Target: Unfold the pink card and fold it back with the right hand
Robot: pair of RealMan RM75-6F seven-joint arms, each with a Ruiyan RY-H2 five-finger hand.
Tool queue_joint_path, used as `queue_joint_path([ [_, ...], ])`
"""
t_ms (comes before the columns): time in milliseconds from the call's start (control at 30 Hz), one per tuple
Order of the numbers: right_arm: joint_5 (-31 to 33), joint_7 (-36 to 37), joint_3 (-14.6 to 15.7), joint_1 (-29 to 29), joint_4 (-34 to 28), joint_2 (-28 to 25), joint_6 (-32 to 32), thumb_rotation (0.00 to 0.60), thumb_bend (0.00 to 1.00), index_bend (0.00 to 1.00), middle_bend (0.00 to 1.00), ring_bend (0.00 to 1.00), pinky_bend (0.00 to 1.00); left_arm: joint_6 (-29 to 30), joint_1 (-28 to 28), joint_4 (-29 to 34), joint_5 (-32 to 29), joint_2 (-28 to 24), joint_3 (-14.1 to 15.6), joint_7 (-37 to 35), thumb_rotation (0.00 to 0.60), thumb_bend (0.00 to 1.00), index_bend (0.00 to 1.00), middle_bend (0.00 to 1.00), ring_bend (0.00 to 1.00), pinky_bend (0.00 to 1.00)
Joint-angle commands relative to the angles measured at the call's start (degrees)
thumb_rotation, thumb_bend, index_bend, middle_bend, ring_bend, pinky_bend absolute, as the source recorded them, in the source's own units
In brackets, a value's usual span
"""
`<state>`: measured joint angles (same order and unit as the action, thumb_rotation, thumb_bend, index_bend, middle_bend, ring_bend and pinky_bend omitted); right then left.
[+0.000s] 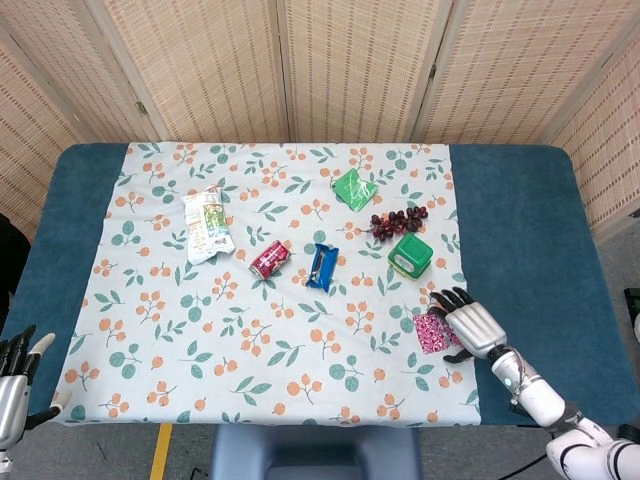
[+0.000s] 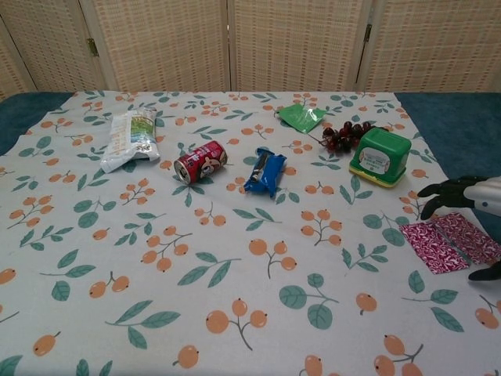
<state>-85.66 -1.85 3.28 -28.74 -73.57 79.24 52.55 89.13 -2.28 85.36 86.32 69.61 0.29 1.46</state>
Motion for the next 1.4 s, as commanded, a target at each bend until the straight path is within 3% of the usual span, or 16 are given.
queue_joint_path([
  [33, 1.7, -1.1, -0.8, -0.5, -0.4, 1.0, -1.5, 0.500, 0.11, 0.21, 0.08, 0.00, 0.00, 0.0, -0.1, -0.3, -0.2, 0.0, 0.0, -0.3, 0.600, 0.28, 0.17, 0.02, 0.06, 0.00],
  [1233, 5.0, -0.4, -1.9, -3.7, -0.9, 0.4, -7.3, 0.498, 0.11, 0.21, 0.08, 0.00, 0.00, -0.4, -0.2, 0.0, -0.5, -0.2, -0.2, 0.2, 0.600, 0.28, 0.17, 0.02, 0.06, 0.00],
  [1400, 4.8, -0.6, -1.7, -3.6, -1.2, 0.3, -7.0, 0.498, 0.11, 0.27, 0.08, 0.00, 0.00, -0.3, -0.2, -0.1, -0.4, -0.1, -0.1, 0.2, 0.600, 0.28, 0.17, 0.02, 0.06, 0.00],
])
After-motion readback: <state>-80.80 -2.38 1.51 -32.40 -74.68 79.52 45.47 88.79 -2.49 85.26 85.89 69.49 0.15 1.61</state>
